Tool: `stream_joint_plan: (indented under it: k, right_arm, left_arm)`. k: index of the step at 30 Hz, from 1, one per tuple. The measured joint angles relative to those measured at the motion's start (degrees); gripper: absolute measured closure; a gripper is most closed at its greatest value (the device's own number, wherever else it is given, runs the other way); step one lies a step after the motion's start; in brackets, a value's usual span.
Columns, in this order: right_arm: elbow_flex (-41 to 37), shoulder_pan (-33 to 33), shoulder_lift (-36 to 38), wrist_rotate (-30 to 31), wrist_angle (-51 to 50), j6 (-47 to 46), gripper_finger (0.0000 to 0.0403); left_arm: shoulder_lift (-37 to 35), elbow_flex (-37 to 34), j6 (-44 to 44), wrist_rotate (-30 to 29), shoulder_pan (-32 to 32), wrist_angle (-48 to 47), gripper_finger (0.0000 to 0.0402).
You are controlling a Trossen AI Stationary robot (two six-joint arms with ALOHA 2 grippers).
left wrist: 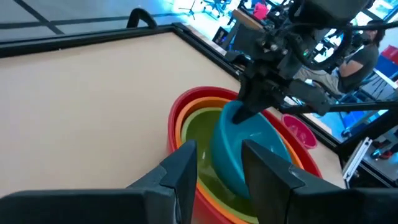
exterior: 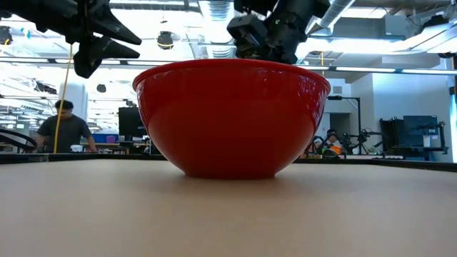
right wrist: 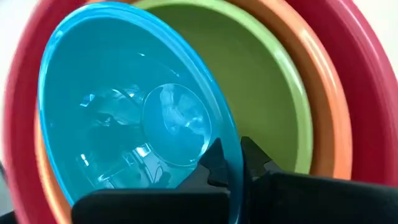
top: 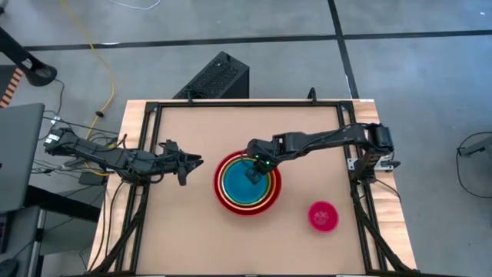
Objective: Nest bowls inside each other
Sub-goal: Stack the blue bowl on top of the green bowl
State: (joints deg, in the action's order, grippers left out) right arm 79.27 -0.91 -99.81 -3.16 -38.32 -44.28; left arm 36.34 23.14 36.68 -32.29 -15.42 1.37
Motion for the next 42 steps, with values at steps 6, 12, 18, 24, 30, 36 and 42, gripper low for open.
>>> stream_joint_plan:
  k: [6,12,18,24,30,36,42]
  right_arm:
    - [-2.2,-0.3,0.0,0.5,1.5,-1.5,0.0401]
    - [-2.7,-0.4,0.0,2.6,1.9,-2.8,0.0387]
    - [-2.7,-0.2,0.0,3.8,2.1,-3.8,0.0367]
    - [-2.7,-0.2,0.0,3.3,2.0,-4.3,0.0345]
    - [-2.7,-0.2,0.0,3.2,1.9,-4.3,0.0321]
    - [-2.7,-0.4,0.3,3.0,0.1,-3.7,0.0283]
    - [-2.7,-0.9,1.6,2.7,-1.7,-2.3,0.0233]
  left_arm:
    - [0.0,0.0,0.0,0.0,0.0,-0.3,0.0287]
    - [0.0,0.0,-0.5,0.0,0.0,-0.4,0.0287]
    - [0.0,0.0,-0.5,0.0,0.0,-0.4,0.0287]
    - [0.0,0.0,-0.5,0.0,0.0,-0.5,0.0287]
    - [0.0,0.0,-0.5,0.0,0.0,-0.5,0.0287]
    - [0.0,0.0,-0.5,0.0,0.0,-0.5,0.0287]
    - [0.0,0.0,-0.5,-0.1,0.0,-0.5,0.0288]
